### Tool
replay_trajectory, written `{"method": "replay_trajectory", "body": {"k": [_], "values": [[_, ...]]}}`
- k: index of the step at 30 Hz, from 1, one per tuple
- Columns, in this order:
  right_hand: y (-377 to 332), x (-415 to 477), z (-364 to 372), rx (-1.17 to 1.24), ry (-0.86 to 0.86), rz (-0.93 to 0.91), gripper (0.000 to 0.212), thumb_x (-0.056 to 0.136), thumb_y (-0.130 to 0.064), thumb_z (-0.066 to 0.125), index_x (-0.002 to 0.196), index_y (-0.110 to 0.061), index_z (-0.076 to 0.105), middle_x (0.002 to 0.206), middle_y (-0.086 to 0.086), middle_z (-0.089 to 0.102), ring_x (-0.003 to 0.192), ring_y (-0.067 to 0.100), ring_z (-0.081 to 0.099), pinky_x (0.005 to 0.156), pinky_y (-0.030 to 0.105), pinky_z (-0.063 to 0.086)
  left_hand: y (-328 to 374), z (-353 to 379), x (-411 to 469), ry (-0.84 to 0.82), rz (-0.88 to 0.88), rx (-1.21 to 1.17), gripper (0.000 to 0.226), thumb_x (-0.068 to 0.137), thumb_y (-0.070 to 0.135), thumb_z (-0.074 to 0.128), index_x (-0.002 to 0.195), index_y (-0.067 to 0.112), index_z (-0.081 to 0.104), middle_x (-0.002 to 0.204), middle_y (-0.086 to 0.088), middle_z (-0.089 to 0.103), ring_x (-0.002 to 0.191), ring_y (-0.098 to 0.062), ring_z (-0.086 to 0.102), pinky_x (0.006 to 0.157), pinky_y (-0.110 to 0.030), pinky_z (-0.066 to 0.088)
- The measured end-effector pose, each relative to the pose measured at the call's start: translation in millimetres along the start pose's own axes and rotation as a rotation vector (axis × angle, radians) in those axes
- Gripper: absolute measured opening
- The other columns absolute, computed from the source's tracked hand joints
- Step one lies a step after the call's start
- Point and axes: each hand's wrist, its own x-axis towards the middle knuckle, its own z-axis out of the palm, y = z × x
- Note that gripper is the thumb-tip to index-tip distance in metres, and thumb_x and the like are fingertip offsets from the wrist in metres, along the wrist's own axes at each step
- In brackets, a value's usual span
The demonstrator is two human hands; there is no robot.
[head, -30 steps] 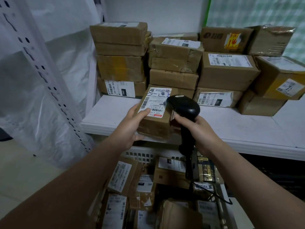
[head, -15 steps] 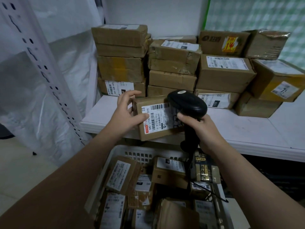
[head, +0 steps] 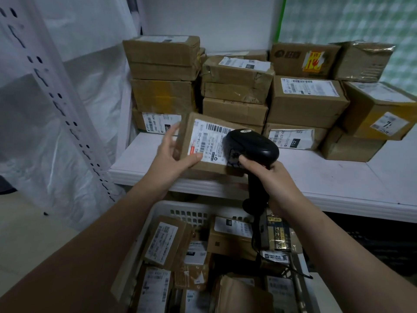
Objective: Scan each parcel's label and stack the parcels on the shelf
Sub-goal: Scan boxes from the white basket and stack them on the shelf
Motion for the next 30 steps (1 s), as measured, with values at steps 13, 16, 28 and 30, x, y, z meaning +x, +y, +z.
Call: {"method": "replay_trajectory", "body": {"k": [13, 16, 28, 30], "values": [[6.3, -8.5, 10.6, -0.153, -0.071, -0.098, 0.023, 0.084, -0.021, 0.072, 0.107, -0.021, 0.070, 0.094, -0.010, 0.074, 0.090, -0.004, 0.066, 0.071, 0.007, 0.046, -7.6, 5.2, 0.2, -0.051, -0.096, 0.023, 0.115, 0.060, 0.040, 0.085, 0.147, 0.041, 0.009, 0.140, -0.003, 0.049, 0.125, -0.020, 0.051, 0.103, -0.047, 0.044], [5.4, -4.7, 11.1, -0.225, 0.019, -0.135, 0.037, 0.082, -0.027, 0.075, 0.117, -0.020, 0.065, 0.106, -0.006, 0.069, 0.100, 0.003, 0.063, 0.080, 0.016, 0.048, -21.5, 14.8, -2.1, -0.168, -0.082, 0.146, 0.123, 0.062, 0.037, 0.088, 0.145, 0.053, -0.002, 0.149, 0.004, 0.039, 0.131, -0.013, 0.046, 0.109, -0.046, 0.039], [-12.6, -16.9, 8.5, -0.237, 0.096, -0.232, 0.020, 0.086, -0.021, 0.069, 0.088, -0.002, 0.064, 0.063, 0.013, 0.059, 0.053, 0.024, 0.060, 0.051, 0.032, 0.053, -32.4, 11.6, 11.6, 0.045, 0.018, 0.237, 0.119, 0.056, 0.043, 0.085, 0.139, 0.060, 0.003, 0.154, 0.006, 0.026, 0.140, -0.014, 0.030, 0.113, -0.052, 0.030], [-12.6, -17.4, 6.9, -0.244, 0.101, -0.239, 0.022, 0.086, -0.021, 0.070, 0.088, -0.001, 0.064, 0.063, 0.013, 0.059, 0.053, 0.023, 0.060, 0.051, 0.032, 0.053, -33.0, 11.8, 12.1, 0.052, 0.012, 0.240, 0.118, 0.053, 0.047, 0.084, 0.137, 0.062, 0.003, 0.153, 0.005, 0.028, 0.139, -0.015, 0.031, 0.113, -0.052, 0.031]]}}
